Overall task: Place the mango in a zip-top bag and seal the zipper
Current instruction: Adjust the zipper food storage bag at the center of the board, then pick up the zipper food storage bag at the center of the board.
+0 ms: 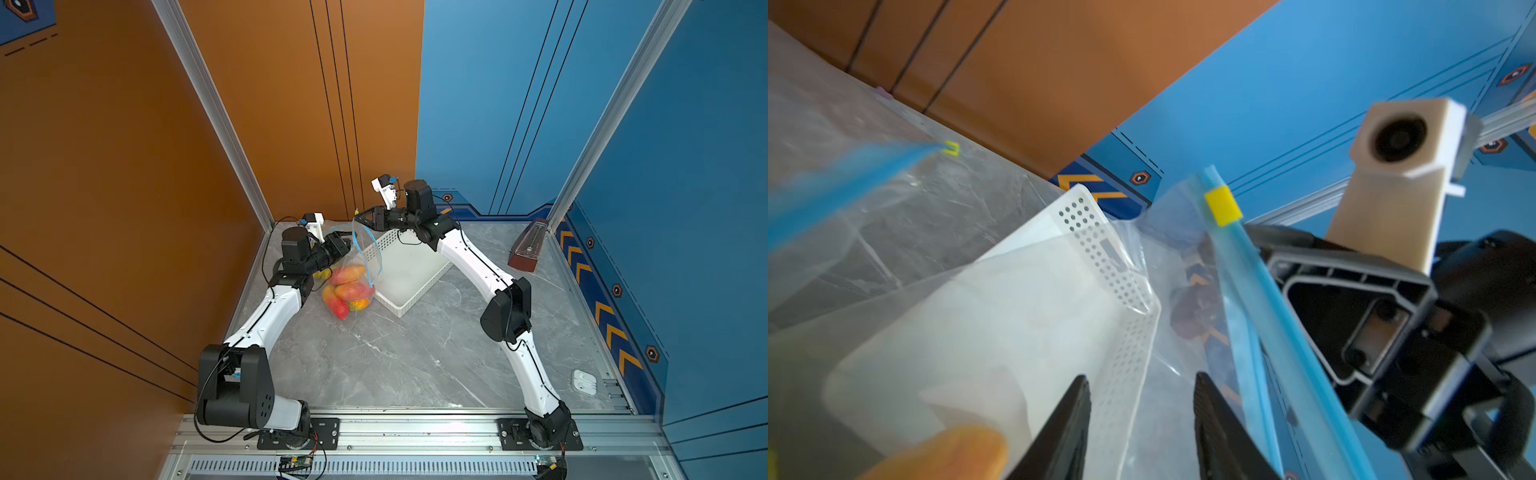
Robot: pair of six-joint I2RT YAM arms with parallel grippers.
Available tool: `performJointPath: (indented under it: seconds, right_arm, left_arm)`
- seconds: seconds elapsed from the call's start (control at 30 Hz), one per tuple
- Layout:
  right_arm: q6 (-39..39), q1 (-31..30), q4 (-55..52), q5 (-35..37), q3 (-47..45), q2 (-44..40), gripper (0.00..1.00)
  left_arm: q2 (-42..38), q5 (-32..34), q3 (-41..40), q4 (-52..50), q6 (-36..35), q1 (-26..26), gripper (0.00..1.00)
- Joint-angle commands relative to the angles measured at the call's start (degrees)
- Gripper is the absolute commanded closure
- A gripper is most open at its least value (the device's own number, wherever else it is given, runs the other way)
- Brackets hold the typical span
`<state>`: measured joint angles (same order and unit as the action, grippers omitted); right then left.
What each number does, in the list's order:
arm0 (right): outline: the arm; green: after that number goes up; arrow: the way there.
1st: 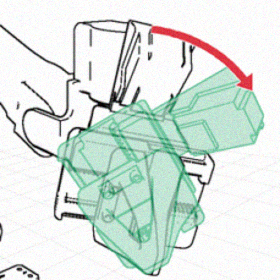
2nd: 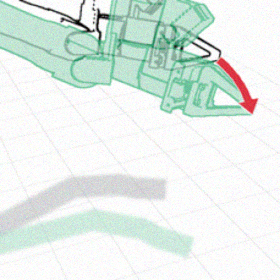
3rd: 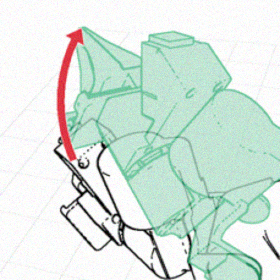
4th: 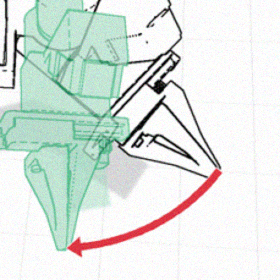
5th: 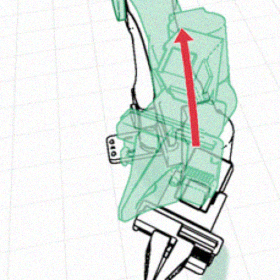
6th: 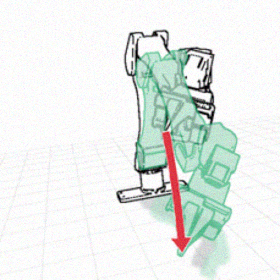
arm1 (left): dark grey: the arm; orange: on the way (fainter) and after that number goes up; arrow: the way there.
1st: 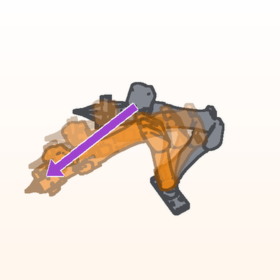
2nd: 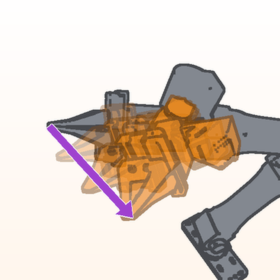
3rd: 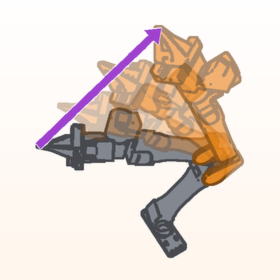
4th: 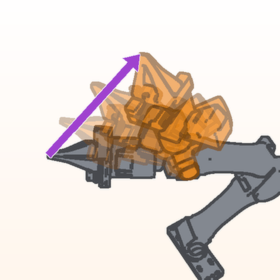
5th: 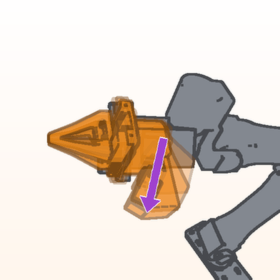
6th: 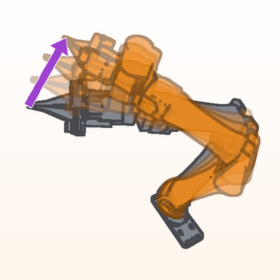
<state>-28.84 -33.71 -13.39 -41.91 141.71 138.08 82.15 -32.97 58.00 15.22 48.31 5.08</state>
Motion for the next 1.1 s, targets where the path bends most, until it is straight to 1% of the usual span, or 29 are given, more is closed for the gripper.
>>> performJointPath:
  seconds: [0.0,0.03,0.07,0.13,0.17,0.23,0.27,0.3,0.33,0.37,0.43,0.53,0.63,0.77,0.93,0.97,1.03,1.07]
  right_arm:
    - [-3.53,1.06,-0.57,-3.32,1.19,-0.27,0.50]
    - [-5.21,1.40,-0.20,-3.91,0.11,-0.99,0.44]
    - [-7.33,1.63,-0.03,-3.53,-0.99,-1.75,0.36]
    - [-9.92,1.89,0.22,-3.86,-2.23,-3.31,0.36]
    - [-11.26,1.98,0.53,-3.86,-3.23,-4.31,0.33]
    - [-13.06,1.96,-0.27,-3.85,-4.37,-5.87,0.32]
    - [-12.75,1.84,-2.01,-3.60,-4.85,-6.55,0.31]
    - [-11.04,1.60,-5.74,-2.34,-5.25,-7.47,0.20]
    - [-8.22,1.42,-11.31,0.59,-5.76,-8.70,0.12]
    - [-6.15,1.18,-13.81,3.05,-7.16,-10.08,0.12]
    - [-3.40,1.13,-16.42,9.22,-12.89,-14.20,0.03]
    - [-2.41,1.19,-18.05,17.42,-18.37,-18.74,0.00]
    - [-2.95,1.15,-19.22,19.15,-21.66,-22.44,0.00]
    - [-3.48,-0.39,-19.91,20.23,-26.57,-24.62,0.00]
    - [-4.29,-0.04,-18.93,20.59,-32.47,-25.27,0.00]
    - [-4.46,0.37,-18.19,20.00,-33.46,-25.72,0.00]
    - [-7.49,1.65,-11.14,15.92,-38.16,-27.50,0.00]
    - [-8.23,1.99,-9.39,14.52,-40.22,-27.77,0.00]
  left_arm:
    - [-1.14,0.73,-1.59,1.15,-2.46,3.21,0.58]
    - [-1.12,1.97,-2.13,1.21,-2.48,3.84,0.56]
    - [-1.14,2.84,-2.59,1.19,-2.33,4.33,0.55]
    - [-0.78,3.10,-2.69,1.23,-2.54,5.04,0.54]
    - [-0.63,3.32,-2.64,1.22,-2.35,5.33,0.54]
    - [-0.49,3.79,-2.69,1.24,-2.53,6.02,0.54]
    - [-0.50,4.15,-2.75,1.17,-2.61,6.29,0.54]
    - [-0.50,4.58,-2.83,1.25,-2.79,6.43,0.54]
    - [-0.49,4.94,-2.96,1.22,-2.79,6.55,0.53]
    - [-0.41,5.02,-3.02,1.21,-2.89,6.64,0.53]
    - [-0.24,4.63,-3.06,1.26,-3.12,6.67,0.53]
    - [-0.28,4.36,-3.05,1.24,-3.38,6.96,0.53]
    - [-0.65,4.10,-3.22,1.21,-3.49,7.34,0.53]
    - [-1.21,4.66,-4.26,1.21,-3.75,7.88,0.54]
    - [-1.51,3.63,-5.62,1.30,-3.58,8.06,0.55]
    - [-1.72,3.44,-5.79,1.42,-3.58,8.18,0.55]
    - [-2.54,3.77,-6.87,1.41,-3.69,8.36,0.55]
    - [-2.90,3.79,-7.23,1.38,-3.83,8.49,0.55]
